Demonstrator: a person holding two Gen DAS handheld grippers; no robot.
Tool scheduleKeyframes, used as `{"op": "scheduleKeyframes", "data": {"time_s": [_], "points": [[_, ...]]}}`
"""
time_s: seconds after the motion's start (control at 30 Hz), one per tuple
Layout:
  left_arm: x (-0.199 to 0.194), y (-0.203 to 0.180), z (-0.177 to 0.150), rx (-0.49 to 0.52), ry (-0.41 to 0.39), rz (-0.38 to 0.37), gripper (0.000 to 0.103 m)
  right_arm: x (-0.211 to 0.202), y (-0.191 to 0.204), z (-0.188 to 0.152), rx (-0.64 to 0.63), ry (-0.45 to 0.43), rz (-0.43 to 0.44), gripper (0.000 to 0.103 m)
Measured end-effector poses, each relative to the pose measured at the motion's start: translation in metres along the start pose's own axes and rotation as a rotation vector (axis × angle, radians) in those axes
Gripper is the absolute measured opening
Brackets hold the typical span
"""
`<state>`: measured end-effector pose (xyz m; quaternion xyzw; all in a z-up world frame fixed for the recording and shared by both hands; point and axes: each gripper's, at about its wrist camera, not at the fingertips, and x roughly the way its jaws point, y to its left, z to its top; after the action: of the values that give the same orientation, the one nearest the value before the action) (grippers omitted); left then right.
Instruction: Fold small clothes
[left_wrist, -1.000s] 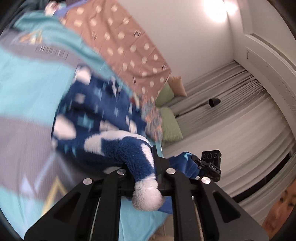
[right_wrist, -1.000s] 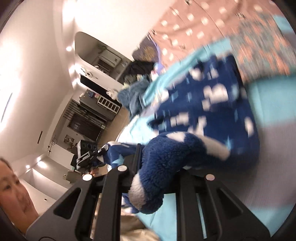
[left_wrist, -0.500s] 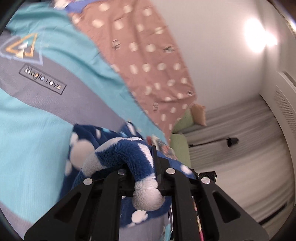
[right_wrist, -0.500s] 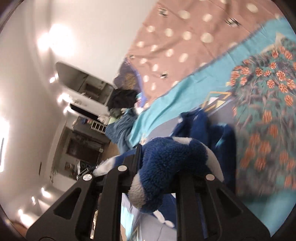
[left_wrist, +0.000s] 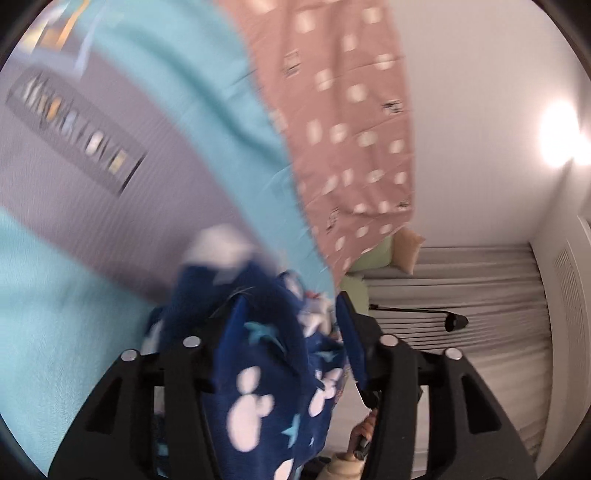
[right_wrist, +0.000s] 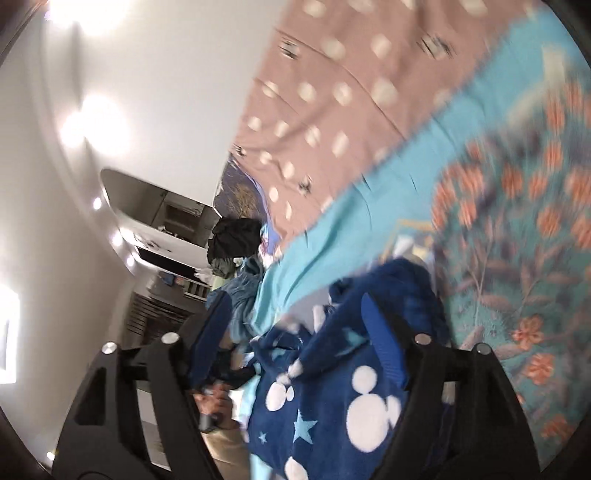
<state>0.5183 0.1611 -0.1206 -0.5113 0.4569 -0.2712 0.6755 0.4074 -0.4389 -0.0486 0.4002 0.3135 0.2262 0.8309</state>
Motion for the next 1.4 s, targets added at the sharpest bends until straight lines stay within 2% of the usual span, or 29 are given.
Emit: {"op": "scheduleKeyframes", "data": {"time_s": [0.07,0.13,0.17,0.23,0.3,0.33,0.37,0.43,0.53,0.63,0.67,0.7,0.77,0.87,0.9,0.97,1.07,1.17,1.27,1.33,1.4], "points": [[-0.013,-0.016,-0.002,0.054,-0.021,0.0,0.054,0.002,0.03,-0.014,-0.148,0.025,-0.069,0.085],[-0.027,-0.025,-0.01,0.096,-0.046,0.018,0.059,0.025,0.062,-0.039,-0.324,0.127,-0.14,0.086],[-0.031,-0.025,-0.015,0.105,-0.045,0.03,0.061,0.044,0.072,-0.052,-0.394,0.202,-0.172,0.086],[-0.035,-0.018,-0.023,0.104,-0.022,0.058,0.061,0.104,0.089,-0.087,-0.541,0.41,-0.274,0.086],[-0.038,-0.008,-0.037,0.1,0.008,0.099,0.061,0.154,0.092,-0.106,-0.589,0.519,-0.342,0.086],[-0.042,-0.001,-0.045,0.109,0.018,0.133,0.061,0.183,0.09,-0.112,-0.583,0.552,-0.342,0.086],[-0.047,0.007,-0.054,0.123,0.018,0.176,0.061,0.195,0.085,-0.118,-0.578,0.56,-0.343,0.086],[-0.056,0.019,-0.068,0.13,0.017,0.261,0.062,0.232,0.072,-0.113,-0.534,0.547,-0.413,0.086],[-0.079,0.04,-0.093,0.144,0.035,0.346,0.062,0.257,0.053,-0.11,-0.474,0.545,-0.512,0.087],[-0.099,0.054,-0.112,0.172,0.026,0.394,0.071,0.245,0.071,-0.124,-0.551,0.501,-0.544,0.087],[-0.104,0.058,-0.118,0.18,0.028,0.403,0.076,0.236,0.08,-0.131,-0.599,0.476,-0.577,0.086],[-0.108,0.064,-0.125,0.183,0.035,0.403,0.077,0.228,0.088,-0.136,-0.648,0.444,-0.611,0.087],[-0.109,0.075,-0.136,0.175,0.054,0.376,0.077,0.207,0.115,-0.16,-0.768,0.391,-0.605,0.088],[-0.106,0.09,-0.151,0.128,0.082,0.301,0.077,0.184,0.147,-0.21,-0.942,0.376,-0.495,0.091],[-0.106,0.096,-0.156,0.107,0.082,0.27,0.078,0.177,0.16,-0.238,-1.035,0.365,-0.451,0.093],[-0.107,0.1,-0.162,0.078,0.082,0.214,0.078,0.171,0.171,-0.275,-1.183,0.343,-0.416,0.096],[-0.108,0.102,-0.159,0.035,0.105,0.119,0.078,0.18,0.181,-0.342,-1.475,0.318,-0.437,0.096],[-0.106,0.092,-0.154,0.061,0.087,0.117,0.082,0.193,0.183,-0.387,-1.643,0.288,-0.463,0.096],[-0.094,0.091,-0.149,0.03,0.112,0.095,0.082,0.219,0.177,-0.425,-1.839,0.256,-0.531,0.096],[-0.09,0.093,-0.148,0.021,0.129,0.08,0.082,0.228,0.184,-0.432,-1.871,0.194,-0.548,0.096],[-0.09,0.095,-0.145,0.024,0.129,0.092,0.082,0.241,0.185,-0.426,-1.852,0.215,-0.613,0.096]]}}
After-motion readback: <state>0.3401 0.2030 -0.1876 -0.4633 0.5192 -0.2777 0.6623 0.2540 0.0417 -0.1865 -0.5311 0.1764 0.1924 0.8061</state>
